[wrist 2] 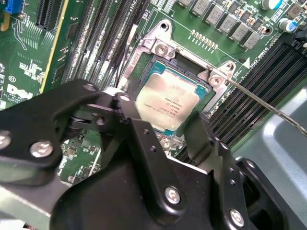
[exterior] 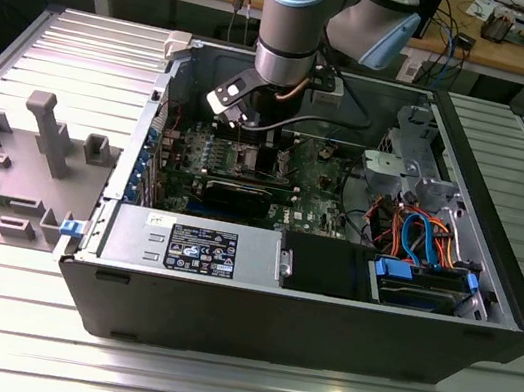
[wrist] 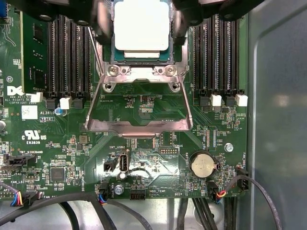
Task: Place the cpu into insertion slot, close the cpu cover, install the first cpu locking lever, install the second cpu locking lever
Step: 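Place the cpu into insertion slot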
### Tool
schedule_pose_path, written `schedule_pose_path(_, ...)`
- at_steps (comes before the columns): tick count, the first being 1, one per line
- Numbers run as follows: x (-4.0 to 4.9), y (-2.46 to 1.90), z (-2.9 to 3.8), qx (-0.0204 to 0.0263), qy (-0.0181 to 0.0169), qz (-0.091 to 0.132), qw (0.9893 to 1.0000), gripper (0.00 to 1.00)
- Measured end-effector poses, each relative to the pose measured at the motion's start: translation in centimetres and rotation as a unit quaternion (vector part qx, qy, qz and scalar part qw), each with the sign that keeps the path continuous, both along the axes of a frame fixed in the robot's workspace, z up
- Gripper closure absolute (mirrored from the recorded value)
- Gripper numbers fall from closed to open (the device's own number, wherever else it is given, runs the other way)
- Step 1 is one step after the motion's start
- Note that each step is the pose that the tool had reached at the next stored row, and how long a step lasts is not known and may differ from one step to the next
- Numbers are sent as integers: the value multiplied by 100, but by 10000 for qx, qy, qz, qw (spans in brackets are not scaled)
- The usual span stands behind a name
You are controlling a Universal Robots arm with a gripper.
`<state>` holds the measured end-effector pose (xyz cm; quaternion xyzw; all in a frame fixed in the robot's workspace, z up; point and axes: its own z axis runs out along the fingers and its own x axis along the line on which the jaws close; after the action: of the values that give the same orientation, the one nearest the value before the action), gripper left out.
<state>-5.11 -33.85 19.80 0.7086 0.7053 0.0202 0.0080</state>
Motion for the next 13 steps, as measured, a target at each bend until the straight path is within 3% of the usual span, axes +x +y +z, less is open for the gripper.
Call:
schedule_pose_path(1,0,-1,1,-2,1,0,10000,32)
schedule_pose_path(6,-1,-1,13,-3,2,0,10000,32)
schedule_pose_path(13,-1,-1,131,-1,20,-1,10000,32)
